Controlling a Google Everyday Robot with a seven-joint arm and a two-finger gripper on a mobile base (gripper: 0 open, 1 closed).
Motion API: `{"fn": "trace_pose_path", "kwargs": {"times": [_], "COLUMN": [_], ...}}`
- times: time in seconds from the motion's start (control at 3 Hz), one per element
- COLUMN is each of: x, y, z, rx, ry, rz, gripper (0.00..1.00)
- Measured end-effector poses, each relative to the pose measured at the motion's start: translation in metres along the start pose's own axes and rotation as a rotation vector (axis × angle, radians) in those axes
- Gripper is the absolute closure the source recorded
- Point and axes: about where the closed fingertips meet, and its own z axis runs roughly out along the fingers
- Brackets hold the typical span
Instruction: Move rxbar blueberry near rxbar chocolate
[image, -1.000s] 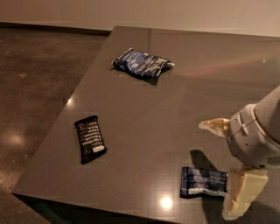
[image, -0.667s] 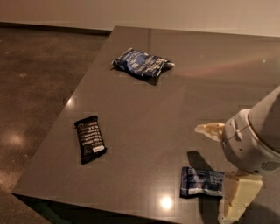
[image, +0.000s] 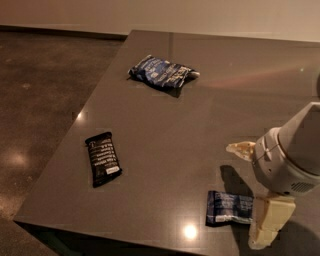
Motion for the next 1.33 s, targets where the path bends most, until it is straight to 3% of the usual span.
{"fn": "trace_pose_path", "kwargs": {"times": [0.67, 1.0, 1.33], "x": [0.0107, 0.0136, 0.0141], "y": [-0.0112, -0.0107, -0.0078], "z": [0.0053, 0.0052, 0.0060], "rx": [0.003, -0.009, -0.021], "ry": [0.027, 0.038, 0.042], "rz": [0.007, 0.005, 0.003], "gripper": [0.00, 0.15, 0.38]}}
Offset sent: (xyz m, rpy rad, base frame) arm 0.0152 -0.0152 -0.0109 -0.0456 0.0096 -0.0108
